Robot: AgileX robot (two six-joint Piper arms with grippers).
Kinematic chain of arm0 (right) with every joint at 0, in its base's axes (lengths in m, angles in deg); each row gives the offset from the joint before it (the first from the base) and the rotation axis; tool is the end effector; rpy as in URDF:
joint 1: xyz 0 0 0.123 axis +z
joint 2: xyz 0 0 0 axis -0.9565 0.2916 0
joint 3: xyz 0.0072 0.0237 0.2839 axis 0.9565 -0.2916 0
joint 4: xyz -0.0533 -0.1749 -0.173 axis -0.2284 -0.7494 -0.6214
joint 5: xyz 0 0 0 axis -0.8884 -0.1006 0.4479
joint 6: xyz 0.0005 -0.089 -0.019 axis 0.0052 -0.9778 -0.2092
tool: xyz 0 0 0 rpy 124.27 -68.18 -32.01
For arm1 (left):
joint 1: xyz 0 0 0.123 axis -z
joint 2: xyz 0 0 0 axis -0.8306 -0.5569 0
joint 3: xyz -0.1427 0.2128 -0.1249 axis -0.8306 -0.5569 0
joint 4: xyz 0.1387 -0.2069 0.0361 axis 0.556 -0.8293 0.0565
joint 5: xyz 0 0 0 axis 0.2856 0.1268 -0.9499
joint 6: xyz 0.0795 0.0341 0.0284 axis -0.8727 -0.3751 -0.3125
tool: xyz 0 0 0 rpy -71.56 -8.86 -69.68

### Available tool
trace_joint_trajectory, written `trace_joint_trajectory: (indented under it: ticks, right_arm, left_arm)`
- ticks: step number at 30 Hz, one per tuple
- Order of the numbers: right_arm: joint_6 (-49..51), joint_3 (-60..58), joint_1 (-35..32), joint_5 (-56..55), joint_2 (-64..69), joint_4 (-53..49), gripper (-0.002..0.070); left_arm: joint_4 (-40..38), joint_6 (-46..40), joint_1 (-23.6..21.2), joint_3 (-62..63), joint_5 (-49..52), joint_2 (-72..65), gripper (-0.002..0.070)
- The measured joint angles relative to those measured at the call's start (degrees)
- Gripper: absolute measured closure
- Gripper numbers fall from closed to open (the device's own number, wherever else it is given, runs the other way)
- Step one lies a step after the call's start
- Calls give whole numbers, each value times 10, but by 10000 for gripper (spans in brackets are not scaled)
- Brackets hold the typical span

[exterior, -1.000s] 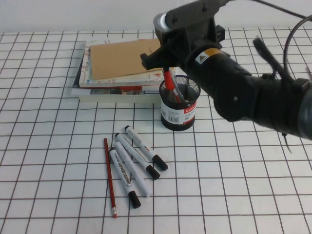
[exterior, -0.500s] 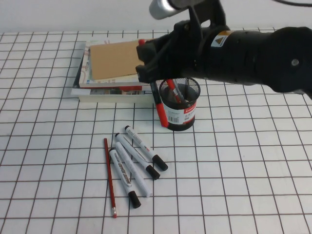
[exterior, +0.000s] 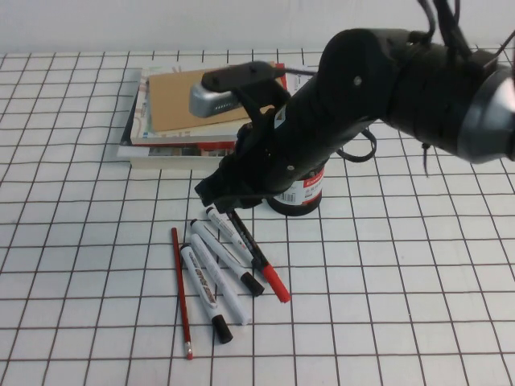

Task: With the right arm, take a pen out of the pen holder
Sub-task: 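Take a marker out of the pen holder and lay it on the table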

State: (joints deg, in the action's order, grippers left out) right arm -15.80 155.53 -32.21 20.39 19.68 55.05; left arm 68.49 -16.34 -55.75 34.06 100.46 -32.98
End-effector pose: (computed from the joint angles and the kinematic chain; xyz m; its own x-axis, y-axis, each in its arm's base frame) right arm 0.3027 0.2938 0.3070 -0.6956 -0.4634 -0.5491 -0.6754 0.6823 0.2798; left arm 0.0524 -0.0024 0.1716 -0.2927 0.0625 -0.9541 0.0469 0.9976 0.0510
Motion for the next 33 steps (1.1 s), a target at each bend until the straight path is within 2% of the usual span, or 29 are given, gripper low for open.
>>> trace_joint_trajectory:
  ticks: [7, 15, 26, 33]
  right_arm:
    - [46, 58, 36, 9, 75, -4, 624]
    - [112, 110, 74, -66, 149, 3, 624]
    - [182, 127, 75, -126, 212, 7, 624]
    - [188, 127, 75, -149, 233, 19, 624]
  left_arm:
    - [0, 0, 0, 0, 0, 0, 680]
    - [0, 0, 0, 0, 0, 0, 679]
    - [0, 0, 0, 0, 0, 0, 679]
    - [0, 0, 0, 0, 0, 0, 679]
